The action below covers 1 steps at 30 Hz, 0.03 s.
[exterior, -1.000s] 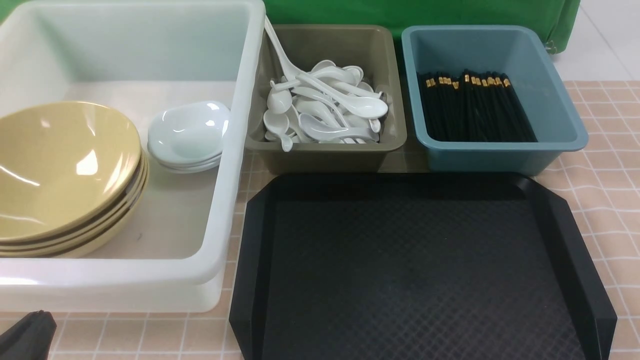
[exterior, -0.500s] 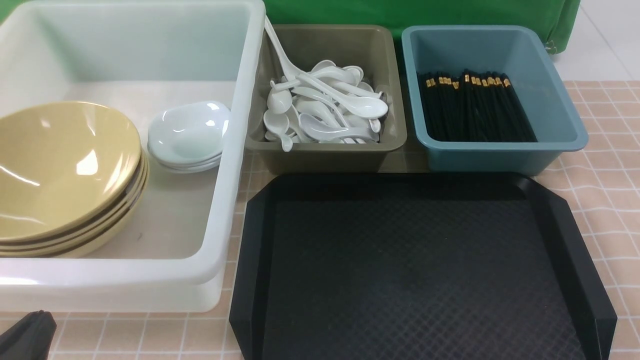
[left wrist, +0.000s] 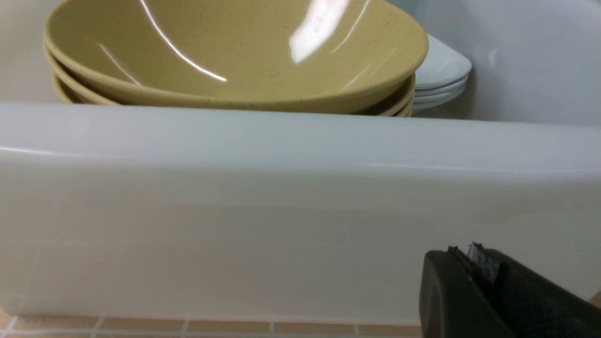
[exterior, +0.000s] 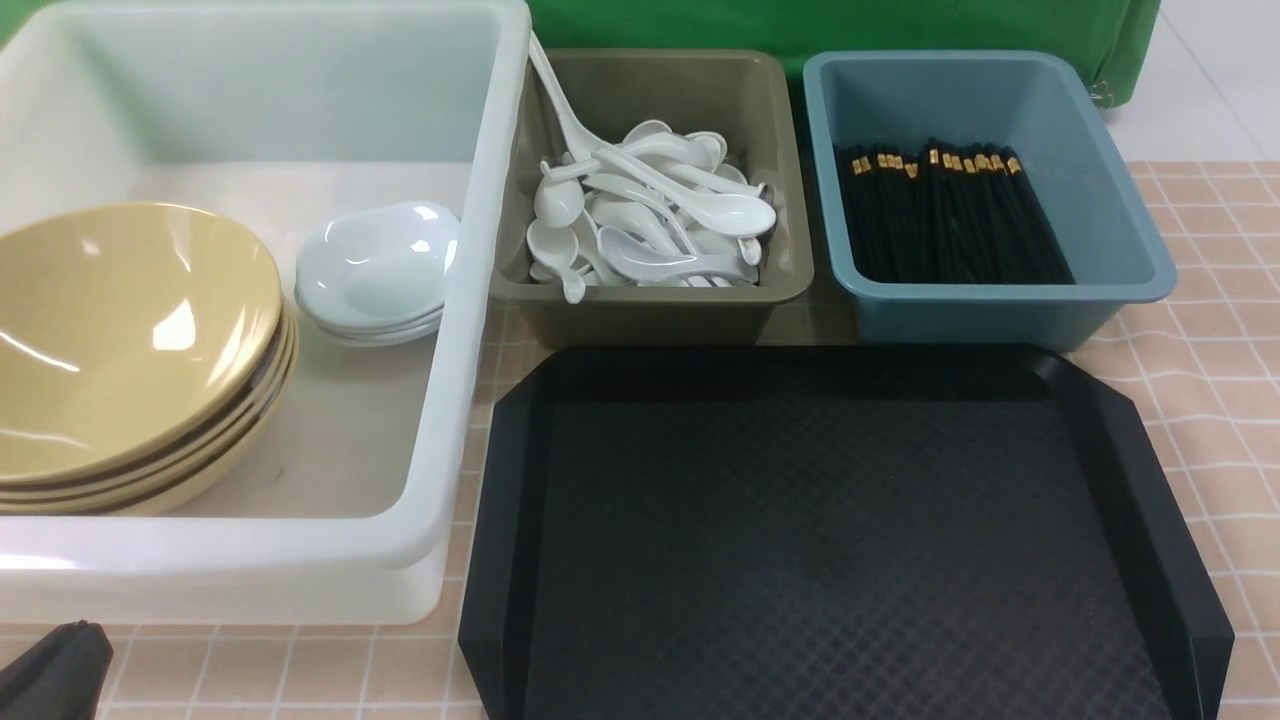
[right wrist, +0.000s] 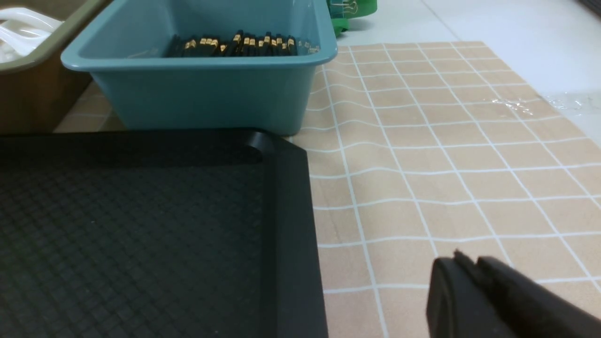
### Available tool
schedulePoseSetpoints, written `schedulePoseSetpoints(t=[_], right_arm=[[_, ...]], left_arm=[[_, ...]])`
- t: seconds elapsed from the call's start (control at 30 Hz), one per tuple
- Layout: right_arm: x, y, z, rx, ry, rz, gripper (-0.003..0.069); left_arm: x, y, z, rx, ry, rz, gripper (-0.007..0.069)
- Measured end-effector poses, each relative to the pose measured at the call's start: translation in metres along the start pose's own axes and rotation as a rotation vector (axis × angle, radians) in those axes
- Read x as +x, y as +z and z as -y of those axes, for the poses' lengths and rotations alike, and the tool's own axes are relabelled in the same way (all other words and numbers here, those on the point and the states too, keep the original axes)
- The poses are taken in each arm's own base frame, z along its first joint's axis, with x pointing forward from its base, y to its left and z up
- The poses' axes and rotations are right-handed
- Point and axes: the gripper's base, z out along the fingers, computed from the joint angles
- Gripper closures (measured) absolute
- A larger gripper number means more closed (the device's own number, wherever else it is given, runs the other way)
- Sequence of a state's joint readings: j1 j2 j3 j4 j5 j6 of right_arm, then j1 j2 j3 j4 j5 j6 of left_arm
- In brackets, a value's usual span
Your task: On brown table put chopsticks spoon bowls plates into blue grey white boxes.
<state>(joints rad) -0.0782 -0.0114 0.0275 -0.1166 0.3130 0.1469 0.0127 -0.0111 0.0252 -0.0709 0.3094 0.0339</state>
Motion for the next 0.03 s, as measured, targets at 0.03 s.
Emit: schedulePoseSetpoints(t=[0.03], right_arm=[[0.0, 0.0, 0.0, 0.0, 0.0, 0.0, 0.0562]], left_arm=[[0.0, 0.0, 0.0, 0.0, 0.0, 0.0, 0.062]])
